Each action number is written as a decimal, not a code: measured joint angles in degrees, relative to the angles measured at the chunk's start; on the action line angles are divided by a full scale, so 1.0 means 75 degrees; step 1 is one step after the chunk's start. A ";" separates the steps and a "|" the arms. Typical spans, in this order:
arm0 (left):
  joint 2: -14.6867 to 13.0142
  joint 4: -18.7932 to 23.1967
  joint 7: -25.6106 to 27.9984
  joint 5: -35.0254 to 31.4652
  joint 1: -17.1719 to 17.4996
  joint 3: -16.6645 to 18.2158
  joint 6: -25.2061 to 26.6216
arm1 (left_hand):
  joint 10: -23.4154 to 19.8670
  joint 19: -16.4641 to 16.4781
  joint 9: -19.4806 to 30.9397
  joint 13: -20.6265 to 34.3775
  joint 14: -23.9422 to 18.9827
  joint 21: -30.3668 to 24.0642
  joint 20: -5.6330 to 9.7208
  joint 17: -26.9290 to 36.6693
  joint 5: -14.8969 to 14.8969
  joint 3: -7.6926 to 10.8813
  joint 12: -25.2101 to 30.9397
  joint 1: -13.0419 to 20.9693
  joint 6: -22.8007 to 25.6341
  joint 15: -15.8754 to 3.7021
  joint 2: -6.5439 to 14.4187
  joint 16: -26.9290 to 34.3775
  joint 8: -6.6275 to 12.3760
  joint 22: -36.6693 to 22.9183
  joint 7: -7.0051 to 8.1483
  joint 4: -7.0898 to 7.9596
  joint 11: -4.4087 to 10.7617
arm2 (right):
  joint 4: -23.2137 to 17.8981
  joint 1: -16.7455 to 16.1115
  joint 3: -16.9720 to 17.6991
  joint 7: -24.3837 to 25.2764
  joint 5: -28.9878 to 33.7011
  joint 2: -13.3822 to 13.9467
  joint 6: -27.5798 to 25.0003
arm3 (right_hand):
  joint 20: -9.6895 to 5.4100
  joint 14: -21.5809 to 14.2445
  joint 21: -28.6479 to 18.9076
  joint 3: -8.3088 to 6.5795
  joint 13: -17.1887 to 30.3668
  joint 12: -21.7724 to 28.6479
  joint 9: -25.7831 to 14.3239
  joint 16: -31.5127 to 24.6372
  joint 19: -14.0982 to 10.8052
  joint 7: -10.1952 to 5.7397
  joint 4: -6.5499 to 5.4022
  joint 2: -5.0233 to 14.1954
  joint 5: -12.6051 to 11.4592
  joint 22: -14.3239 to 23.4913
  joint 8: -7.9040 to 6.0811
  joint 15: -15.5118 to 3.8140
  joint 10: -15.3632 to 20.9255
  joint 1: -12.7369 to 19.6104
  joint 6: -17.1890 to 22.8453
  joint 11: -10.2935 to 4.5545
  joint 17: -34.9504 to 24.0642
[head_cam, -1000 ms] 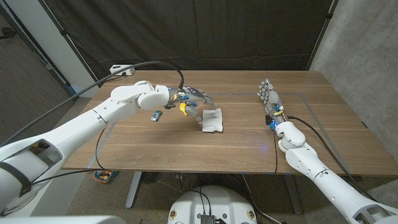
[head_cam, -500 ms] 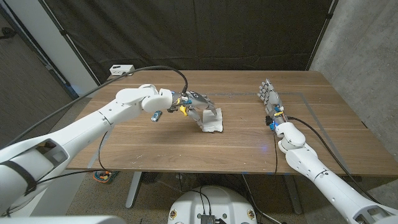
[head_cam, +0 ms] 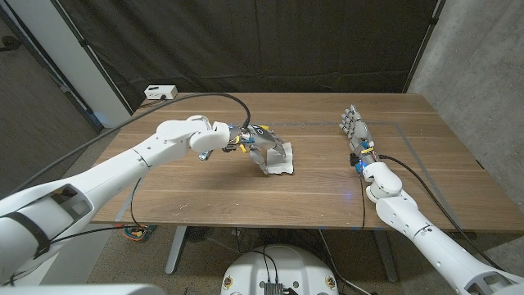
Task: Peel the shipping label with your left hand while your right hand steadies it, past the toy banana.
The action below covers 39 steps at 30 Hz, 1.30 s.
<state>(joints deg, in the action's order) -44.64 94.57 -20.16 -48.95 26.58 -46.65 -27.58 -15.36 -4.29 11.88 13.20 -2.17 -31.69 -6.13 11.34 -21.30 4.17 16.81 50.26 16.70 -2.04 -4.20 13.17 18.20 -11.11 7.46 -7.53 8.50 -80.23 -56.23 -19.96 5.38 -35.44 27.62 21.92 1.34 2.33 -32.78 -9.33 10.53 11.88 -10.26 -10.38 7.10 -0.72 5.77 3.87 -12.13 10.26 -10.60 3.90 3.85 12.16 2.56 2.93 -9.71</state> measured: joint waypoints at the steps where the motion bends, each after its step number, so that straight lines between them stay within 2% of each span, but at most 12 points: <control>1: 0.0001 0.0000 0.0030 -0.0045 0.0009 -0.0016 -0.0001 | -0.0002 0.0000 0.0000 0.0000 0.0000 0.0000 0.0000 0.0000 0.0000 0.0000 0.0000 0.0000 0.0026 0.0000 0.0000 0.0026 0.0004 0.0000 -0.0026 0.0000 0.0002 | 0.0002 -0.0003 0.0001 -0.0002 -0.0003 -0.0001 0.0000 | 0.0000 0.0000 0.0000 0.0000 0.0000 0.0000 0.0000 0.0000 0.0000 0.0000 0.0000 0.0000 0.0000 0.0000 0.0000 0.0000 0.0000 0.0000 0.0000 0.0000 0.0000; 3: 0.0010 -0.0015 0.0067 -0.0092 0.0018 -0.0035 -0.0018 | -0.0054 0.0041 0.0000 0.0000 -0.0056 0.0000 0.0013 0.0000 0.0000 0.0000 0.0000 0.0015 0.0060 0.0000 0.0016 0.0026 0.0004 0.0000 0.0000 0.0000 0.0054 | 0.0004 -0.0005 0.0002 -0.0003 -0.0006 -0.0002 0.0000 | 0.0000 0.0000 0.0052 0.0000 0.0000 0.0000 0.0000 0.0000 0.0000 0.0000 0.0000 0.0000 0.0000 0.0000 0.0000 0.0000 0.0000 0.0000 0.0000 0.0000 0.0000; 7: 0.0037 -0.0100 0.0145 -0.0116 0.0021 -0.0066 -0.0027 | -0.0086 0.0087 0.0000 0.0000 -0.0083 0.0000 0.0007 0.0000 0.0000 0.0000 0.0000 0.0044 0.0108 0.0000 0.0044 0.0026 0.0033 0.0000 -0.0001 0.0000 0.0026 | 0.0008 -0.0007 0.0004 -0.0010 -0.0009 -0.0002 0.0001 | -0.0003 0.0000 0.0052 0.0000 0.0000 0.0000 0.0000 0.0000 -0.0002 0.0000 0.0000 0.0000 0.0000 0.0000 0.0000 0.0000 0.0000 0.0000 0.0000 0.0000 0.0000; 13: 0.0098 -0.0279 0.0265 -0.0111 0.0021 -0.0131 -0.0094 | -0.0277 0.0136 0.0000 0.0036 -0.0191 0.0000 0.0056 0.0000 0.0000 0.0000 0.0050 0.0120 0.0323 0.0000 0.0121 0.0055 0.0096 0.0000 -0.0011 0.0000 0.0162 | 0.0013 -0.0008 0.0008 -0.0014 -0.0011 -0.0002 0.0003 | -0.0043 0.0000 0.0052 0.0000 0.0000 0.0000 0.0000 0.0000 -0.0043 0.0000 0.0000 0.0000 0.0000 0.0000 0.0000 0.0000 0.0000 0.0000 0.0000 0.0000 0.0000; 22: 0.0152 -0.0478 0.0603 -0.0204 0.0062 -0.0210 -0.0072 | -0.0663 0.0282 0.0000 0.0036 -0.0478 0.0000 0.0129 -0.0001 0.0061 0.0032 0.0178 0.0255 0.0686 0.0011 0.0255 0.0111 0.0234 0.0001 0.0004 0.0032 0.0188 | 0.0015 -0.0018 0.0014 -0.0016 -0.0014 -0.0003 0.0008 | 0.0011 -0.0034 0.0052 0.0000 0.0000 0.0000 0.0000 0.0000 -0.0097 0.0000 0.0000 0.0000 0.0000 0.0000 0.0000 0.0034 0.0000 0.0000 0.0000 0.0000 0.0000; 24: 0.0160 -0.0508 0.0665 -0.0234 0.0067 -0.0229 -0.0033 | -0.0755 0.0312 -0.0001 0.0036 -0.0607 0.0000 0.0159 -0.0001 0.0065 0.0058 0.0207 0.0309 0.0766 -0.0011 0.0318 0.0139 0.0246 0.0001 0.0046 0.0061 0.0264 | 0.0015 -0.0020 0.0014 -0.0015 -0.0014 -0.0002 0.0013 | 0.0011 -0.0040 0.0052 0.0000 0.0000 0.0000 0.0000 0.0000 -0.0097 0.0000 0.0000 0.0000 0.0000 0.0000 0.0000 0.0039 0.0000 0.0000 0.0000 0.0000 0.0000; 25: 0.0162 -0.0518 0.0702 -0.0267 0.0071 -0.0244 -0.0005 | -0.0853 0.0347 -0.0001 0.0036 -0.0686 0.0000 0.0195 -0.0001 0.0098 0.0092 0.0220 0.0326 0.0847 -0.0008 0.0449 0.0139 0.0295 0.0001 0.0034 0.0102 0.0273 | 0.0016 -0.0024 0.0015 -0.0015 -0.0014 -0.0002 0.0014 | 0.0011 -0.0042 0.0052 0.0002 0.0000 0.0000 0.0000 0.0000 -0.0097 0.0000 -0.0003 0.0000 0.0000 0.0000 0.0000 0.0041 0.0000 0.0000 0.0000 0.0000 0.0000; 28: 0.0161 -0.0522 0.0775 -0.0381 0.0094 -0.0281 0.0089 | -0.1128 0.0468 -0.0018 0.0021 -0.0897 -0.0054 0.0245 -0.0002 0.0212 0.0266 0.0275 0.0603 0.1105 -0.0013 0.0910 0.0168 0.0392 0.0001 0.0048 0.0125 0.0303 | 0.0014 -0.0034 0.0016 -0.0008 -0.0014 -0.0001 0.0014 | 0.0011 -0.0042 0.0090 0.0022 0.0000 0.0000 0.0000 0.0000 -0.0097 0.0000 -0.0023 0.0000 0.0000 0.0000 0.0000 0.0041 0.0000 0.0000 0.0000 0.0000 0.0000; 33: 0.0128 -0.0493 0.0875 -0.0534 0.0139 -0.0312 0.0238 | -0.1630 0.0628 -0.0084 -0.0056 -0.1264 -0.0107 0.0278 -0.0021 0.0584 0.0718 0.0303 0.1206 0.1570 -0.0026 0.1487 0.0168 0.0530 0.0001 0.0114 -0.0117 0.0396 | -0.0039 -0.0060 0.0023 0.0038 -0.0005 0.0013 0.0014 | 0.0011 -0.0042 0.0112 0.0022 0.0000 0.0000 0.0000 0.0000 -0.0096 0.0000 -0.0022 0.0000 0.0000 0.0000 0.0000 0.0041 0.0000 0.0000 -0.0001 0.0000 0.0000; 36: 0.0100 -0.0468 0.0954 -0.0611 0.0183 -0.0320 0.0338 | -0.2104 0.0732 -0.0116 -0.0089 -0.1563 -0.0180 0.0308 -0.0021 0.0862 0.1018 0.0303 0.1519 0.1995 -0.0029 0.1739 0.0195 0.0664 0.0001 0.0084 -0.0145 0.0442 | -0.0072 -0.0071 0.0026 0.0062 0.0008 0.0023 0.0014 | 0.0011 -0.0042 0.0112 0.0022 0.0000 0.0000 0.0000 0.0000 -0.0096 -0.0036 -0.0022 0.0000 0.0000 0.0000 0.0000 0.0041 0.0041 0.0000 0.0036 -0.0041 0.0000; 39: 0.0077 -0.0455 0.1070 -0.0669 0.0229 -0.0321 0.0415 | -0.2834 0.0929 -0.0129 -0.0133 -0.2028 -0.0273 0.0385 -0.0031 0.1054 0.1329 0.0387 0.1740 0.2452 -0.0032 0.1870 0.0256 0.0796 0.0001 0.0072 -0.0108 0.0456 | -0.0101 -0.0078 0.0027 0.0083 0.0024 0.0031 0.0008 | 0.0011 -0.0042 0.0112 0.0043 0.0000 0.0000 0.0000 0.0000 -0.0096 -0.0041 -0.0044 0.0000 0.0000 0.0000 0.0000 0.0041 0.0042 0.0000 0.0041 -0.0041 0.0000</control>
<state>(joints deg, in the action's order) -44.07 91.16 -12.13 -53.97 28.30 -49.05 -24.47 -36.62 2.67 10.92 12.20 -17.39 -33.74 -3.25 11.10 -13.39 14.14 19.71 63.32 35.09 -2.29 9.83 15.09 24.18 -11.11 8.00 -8.34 11.92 -80.98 -56.82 -19.76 6.00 -35.26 27.85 21.98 1.42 2.02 -31.94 -9.01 10.53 11.88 -10.26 -10.38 6.38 -1.02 5.44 3.87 -12.13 10.26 -10.60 4.20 4.16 12.16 2.86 2.62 -9.71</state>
